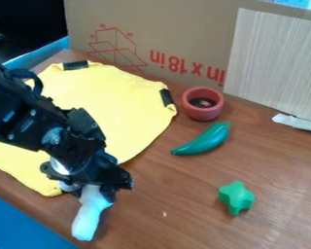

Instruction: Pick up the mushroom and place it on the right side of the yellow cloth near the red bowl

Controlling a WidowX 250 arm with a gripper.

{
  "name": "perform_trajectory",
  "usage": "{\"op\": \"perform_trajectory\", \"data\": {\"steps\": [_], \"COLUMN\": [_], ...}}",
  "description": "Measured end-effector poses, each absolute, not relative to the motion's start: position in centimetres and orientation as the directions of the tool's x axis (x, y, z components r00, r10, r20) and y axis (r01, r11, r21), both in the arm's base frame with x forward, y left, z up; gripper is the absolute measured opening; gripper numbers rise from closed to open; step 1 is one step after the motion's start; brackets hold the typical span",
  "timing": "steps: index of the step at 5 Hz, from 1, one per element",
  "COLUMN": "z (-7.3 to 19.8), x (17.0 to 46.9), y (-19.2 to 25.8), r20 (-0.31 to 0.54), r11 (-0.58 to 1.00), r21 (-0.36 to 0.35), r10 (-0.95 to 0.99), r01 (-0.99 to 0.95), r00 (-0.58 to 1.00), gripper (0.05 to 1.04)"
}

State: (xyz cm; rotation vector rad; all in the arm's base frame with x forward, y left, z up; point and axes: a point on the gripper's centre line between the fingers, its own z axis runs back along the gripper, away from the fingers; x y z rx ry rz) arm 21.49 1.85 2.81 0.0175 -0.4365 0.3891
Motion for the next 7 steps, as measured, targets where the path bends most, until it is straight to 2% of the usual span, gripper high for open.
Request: {"op": "perform_trajectory", "data": {"steps": [1,3,4,6,7], "z": [3.6,8.2,9.0,9.6,9.1], "x": [21.5,24.4,26.1,31.9,34.2], "y": [1.5,2.3,3.1,6.2,8.6], "r20": [0.398,0.374,0.37,0.378,0.391], "r11": [0.935,0.894,0.868,0.765,0.71], "r21": [-0.087,-0.227,-0.249,-0.276,-0.275], "r10": [0.349,0.447,0.495,0.643,0.699], "r01": [-0.343,-0.387,-0.429,-0.582,-0.648], "r00": [0.849,0.813,0.786,0.666,0.599], "gripper": [0.546,0.524,0.524,0.524,0.523]}}
